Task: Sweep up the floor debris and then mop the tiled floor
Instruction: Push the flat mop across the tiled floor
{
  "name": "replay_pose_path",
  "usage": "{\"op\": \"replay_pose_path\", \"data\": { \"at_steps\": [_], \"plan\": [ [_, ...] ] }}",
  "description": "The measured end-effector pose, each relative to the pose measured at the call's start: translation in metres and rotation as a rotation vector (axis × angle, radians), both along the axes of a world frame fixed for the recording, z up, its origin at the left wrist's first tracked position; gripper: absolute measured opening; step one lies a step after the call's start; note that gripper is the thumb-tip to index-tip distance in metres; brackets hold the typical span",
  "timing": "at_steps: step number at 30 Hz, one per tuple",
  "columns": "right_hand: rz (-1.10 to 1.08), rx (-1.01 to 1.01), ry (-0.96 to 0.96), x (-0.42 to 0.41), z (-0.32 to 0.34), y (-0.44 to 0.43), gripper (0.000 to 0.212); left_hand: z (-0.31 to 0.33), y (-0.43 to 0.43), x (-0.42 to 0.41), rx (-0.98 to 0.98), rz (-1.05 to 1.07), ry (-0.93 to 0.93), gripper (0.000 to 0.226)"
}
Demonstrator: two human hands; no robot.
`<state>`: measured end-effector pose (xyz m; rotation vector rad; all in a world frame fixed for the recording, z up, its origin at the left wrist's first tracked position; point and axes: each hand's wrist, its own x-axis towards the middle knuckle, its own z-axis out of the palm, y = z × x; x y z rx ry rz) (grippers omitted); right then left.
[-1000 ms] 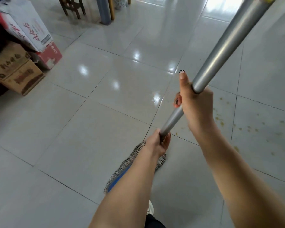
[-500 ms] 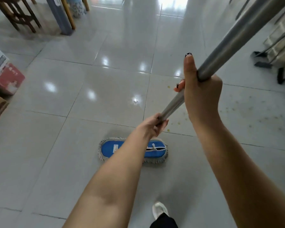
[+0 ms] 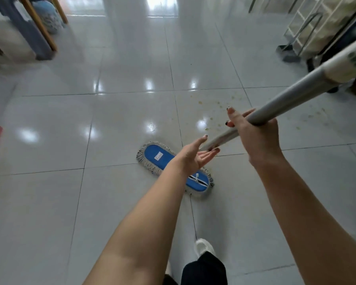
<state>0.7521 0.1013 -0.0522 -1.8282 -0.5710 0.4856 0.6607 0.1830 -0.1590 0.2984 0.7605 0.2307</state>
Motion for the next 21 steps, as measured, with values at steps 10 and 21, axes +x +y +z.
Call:
{"op": "replay_pose_path", "data": {
  "at_steps": [10,21],
  "plan": [
    [0.165,-0.059,-0.021,0.013,0.013,0.064,0.022,-0.001,0.063,0.024,0.023,-0.166,0.11,0.05],
    [0.131,-0.147,-0.062,0.061,0.023,0.174,0.025,0.006,0.176,0.071,0.085,-0.431,0.187,0.06]
  ]
}}
